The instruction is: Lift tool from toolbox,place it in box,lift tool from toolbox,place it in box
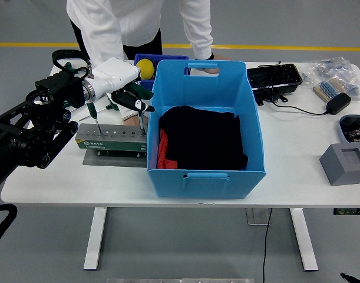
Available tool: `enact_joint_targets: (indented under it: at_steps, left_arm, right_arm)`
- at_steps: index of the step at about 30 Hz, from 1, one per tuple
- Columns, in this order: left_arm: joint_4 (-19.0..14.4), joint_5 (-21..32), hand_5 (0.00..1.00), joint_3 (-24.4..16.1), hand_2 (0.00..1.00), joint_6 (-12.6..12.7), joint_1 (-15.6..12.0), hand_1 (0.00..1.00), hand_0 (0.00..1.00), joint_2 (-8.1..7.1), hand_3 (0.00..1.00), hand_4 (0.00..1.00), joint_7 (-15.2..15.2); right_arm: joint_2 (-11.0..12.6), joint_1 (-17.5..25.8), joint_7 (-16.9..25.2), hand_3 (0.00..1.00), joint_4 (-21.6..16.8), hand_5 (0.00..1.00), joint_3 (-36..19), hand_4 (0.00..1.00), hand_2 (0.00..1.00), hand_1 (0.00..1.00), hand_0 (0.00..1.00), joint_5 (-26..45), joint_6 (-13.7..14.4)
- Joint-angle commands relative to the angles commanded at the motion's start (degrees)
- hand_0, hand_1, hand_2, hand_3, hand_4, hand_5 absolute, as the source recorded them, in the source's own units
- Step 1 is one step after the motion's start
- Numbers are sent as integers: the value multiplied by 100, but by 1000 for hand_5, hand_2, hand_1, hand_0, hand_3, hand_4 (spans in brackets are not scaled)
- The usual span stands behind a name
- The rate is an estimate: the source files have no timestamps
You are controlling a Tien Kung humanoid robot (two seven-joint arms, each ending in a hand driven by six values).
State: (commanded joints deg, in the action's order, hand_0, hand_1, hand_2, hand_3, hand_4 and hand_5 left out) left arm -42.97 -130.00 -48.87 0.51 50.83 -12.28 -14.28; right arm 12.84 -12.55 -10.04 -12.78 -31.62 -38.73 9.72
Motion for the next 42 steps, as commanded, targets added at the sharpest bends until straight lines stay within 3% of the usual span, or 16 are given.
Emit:
enact_joint_targets:
  at_steps: [8,9,14,15,20,21,25,31,42]
  left_arm:
    - [-94,0,741,33,2,-24,-23,2,160,-20,22,998,-50]
    - [-120,0,671,29,2,-39,-32,2,157,-30,20,931,-57]
    - [-190,69,671,23,2,-60,-55,2,157,-75,20,931,-121]
    - [-211,149,626,19,2,-52,-59,2,156,-86,22,826,-138]
    - [-268,341,626,7,2,-73,-59,2,156,-112,22,826,-150]
    - [-276,361,561,4,2,-85,-59,2,157,-115,26,761,-149]
    - [-310,427,561,7,2,-153,-47,2,157,-129,26,761,-136]
    - [-313,724,532,112,2,-330,75,2,157,-200,28,731,-138]
    - [-568,806,487,299,2,-396,370,2,158,-413,35,701,-198]
  right_arm:
    - [-8,32,-10,541,-1,653,-30,778,669,597,619,-40,0]
    - [-11,39,-14,543,-2,653,-39,778,669,597,619,-52,-2]
    - [-18,63,-22,543,-1,653,-59,778,669,597,619,-80,-3]
    - [-19,70,-26,542,-2,653,-68,777,669,597,619,-100,-5]
    - [-24,87,-32,542,-2,653,-85,777,669,597,619,-123,-5]
    - [-25,90,-33,542,-2,653,-89,777,670,597,619,-129,-5]
    - [-30,96,-34,542,-2,653,-96,777,670,597,619,-136,-2]
    - [-25,77,-27,541,-3,654,-77,777,668,597,619,-99,2]
    - [-8,56,-15,541,-1,655,-35,777,669,597,618,-25,1]
